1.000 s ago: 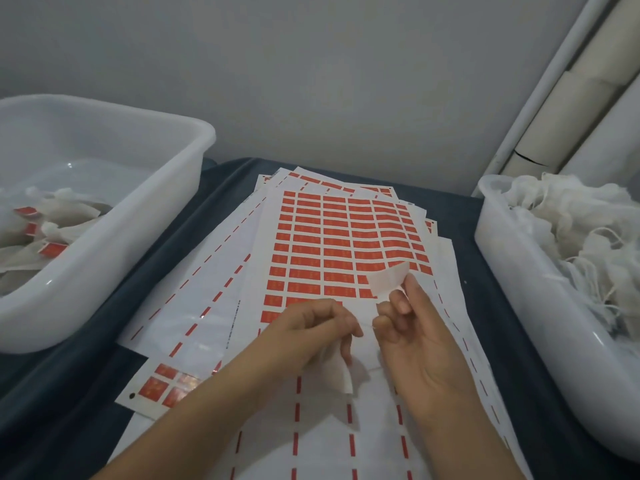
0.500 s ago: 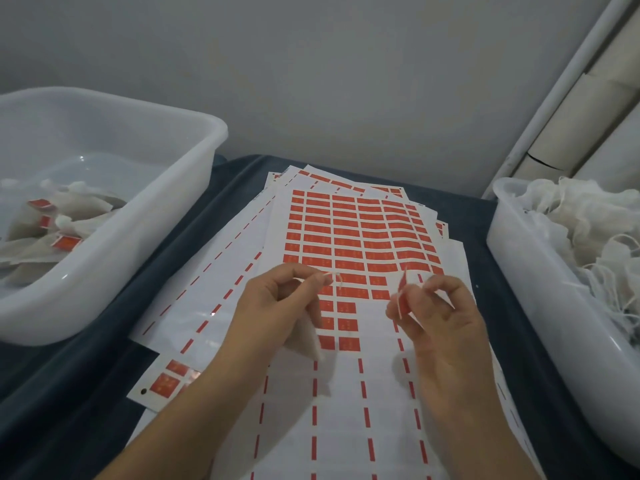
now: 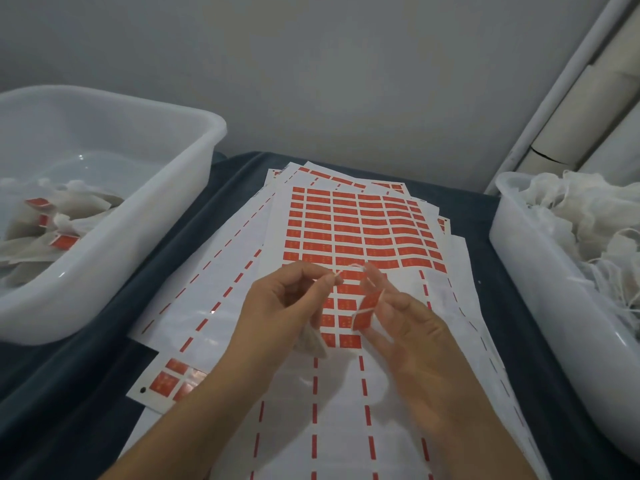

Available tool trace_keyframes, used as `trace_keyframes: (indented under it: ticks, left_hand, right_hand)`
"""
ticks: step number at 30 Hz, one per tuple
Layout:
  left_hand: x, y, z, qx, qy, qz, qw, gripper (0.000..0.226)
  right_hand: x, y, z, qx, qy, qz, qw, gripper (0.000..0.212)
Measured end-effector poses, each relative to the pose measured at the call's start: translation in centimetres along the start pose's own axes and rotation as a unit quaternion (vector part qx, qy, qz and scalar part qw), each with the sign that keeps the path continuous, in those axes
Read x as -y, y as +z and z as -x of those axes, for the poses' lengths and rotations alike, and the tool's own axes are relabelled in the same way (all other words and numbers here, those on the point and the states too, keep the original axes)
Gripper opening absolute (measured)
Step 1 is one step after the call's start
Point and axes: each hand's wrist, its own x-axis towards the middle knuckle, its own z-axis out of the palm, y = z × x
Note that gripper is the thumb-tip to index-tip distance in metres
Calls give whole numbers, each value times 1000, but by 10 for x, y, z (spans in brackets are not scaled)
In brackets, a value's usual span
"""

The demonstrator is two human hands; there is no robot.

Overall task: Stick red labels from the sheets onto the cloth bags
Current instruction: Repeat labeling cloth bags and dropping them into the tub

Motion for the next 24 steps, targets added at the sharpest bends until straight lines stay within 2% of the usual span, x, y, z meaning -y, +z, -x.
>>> trace_keyframes:
  ticks: [3, 7, 14, 19, 22, 24]
  left_hand:
    - [1, 3, 3, 42, 34, -48, 997, 20]
    - [2, 4, 6, 89, 54, -74, 992, 19]
    - [2, 4, 6, 99, 68, -88, 989, 19]
    - [1, 4, 7, 104, 58, -82, 989, 5]
    - [6, 3, 7, 104, 60, -81, 989, 28]
    - [5, 3, 7, 107, 63, -90, 988, 28]
  right_hand:
    - [-2, 3, -2, -7, -37, 49, 998, 37]
    - [-8, -3, -4, -33, -56, 49, 997, 35]
    - [-8, -5, -4, -52, -96, 43, 993, 27]
    - [-7, -8, -5, -75, -121, 62, 988, 21]
    - [-9, -9, -6, -87, -127, 72, 986, 20]
    - [-9, -9, -6, -89, -130, 80, 984, 19]
